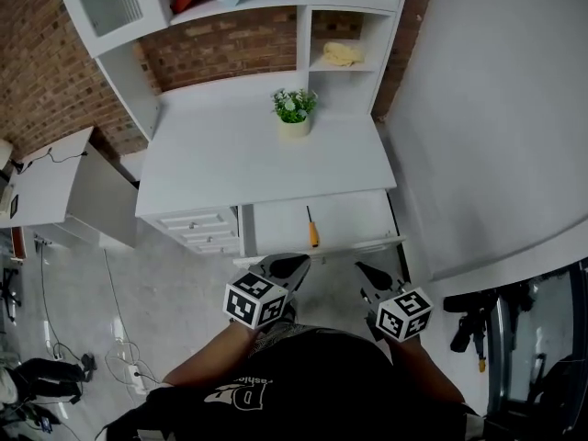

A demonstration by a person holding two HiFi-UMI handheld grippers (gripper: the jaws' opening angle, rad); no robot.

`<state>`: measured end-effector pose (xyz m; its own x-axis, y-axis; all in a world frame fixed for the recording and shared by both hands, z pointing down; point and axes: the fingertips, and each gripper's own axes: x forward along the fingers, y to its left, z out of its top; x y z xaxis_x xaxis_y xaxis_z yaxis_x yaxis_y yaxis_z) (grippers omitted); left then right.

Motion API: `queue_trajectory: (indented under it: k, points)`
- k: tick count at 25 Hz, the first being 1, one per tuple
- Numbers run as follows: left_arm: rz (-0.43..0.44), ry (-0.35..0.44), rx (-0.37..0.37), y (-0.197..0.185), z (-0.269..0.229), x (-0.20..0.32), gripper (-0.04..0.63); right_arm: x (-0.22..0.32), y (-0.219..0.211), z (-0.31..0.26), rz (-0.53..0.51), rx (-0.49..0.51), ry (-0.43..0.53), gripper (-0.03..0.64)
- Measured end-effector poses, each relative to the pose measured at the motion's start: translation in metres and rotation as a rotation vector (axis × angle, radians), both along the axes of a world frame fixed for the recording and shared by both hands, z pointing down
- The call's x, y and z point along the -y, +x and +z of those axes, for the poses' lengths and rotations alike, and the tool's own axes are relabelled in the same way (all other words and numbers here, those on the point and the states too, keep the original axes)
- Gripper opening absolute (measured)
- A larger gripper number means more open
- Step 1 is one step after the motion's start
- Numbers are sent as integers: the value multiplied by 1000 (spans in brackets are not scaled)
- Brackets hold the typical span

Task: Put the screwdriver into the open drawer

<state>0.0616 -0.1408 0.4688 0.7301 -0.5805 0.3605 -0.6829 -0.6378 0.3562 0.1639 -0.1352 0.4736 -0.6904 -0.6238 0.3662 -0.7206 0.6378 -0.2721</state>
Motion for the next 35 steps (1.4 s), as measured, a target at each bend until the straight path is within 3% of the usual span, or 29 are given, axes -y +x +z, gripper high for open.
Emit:
queue_trajectory:
  k: [11, 35]
  points:
    - [-68, 27, 15, 13, -6, -60, 18, -56, 25, -1, -17, 17, 12, 5]
    - [-53, 54, 48, 25, -20, -75, 18, -74, 31, -12, -44, 49, 18, 5]
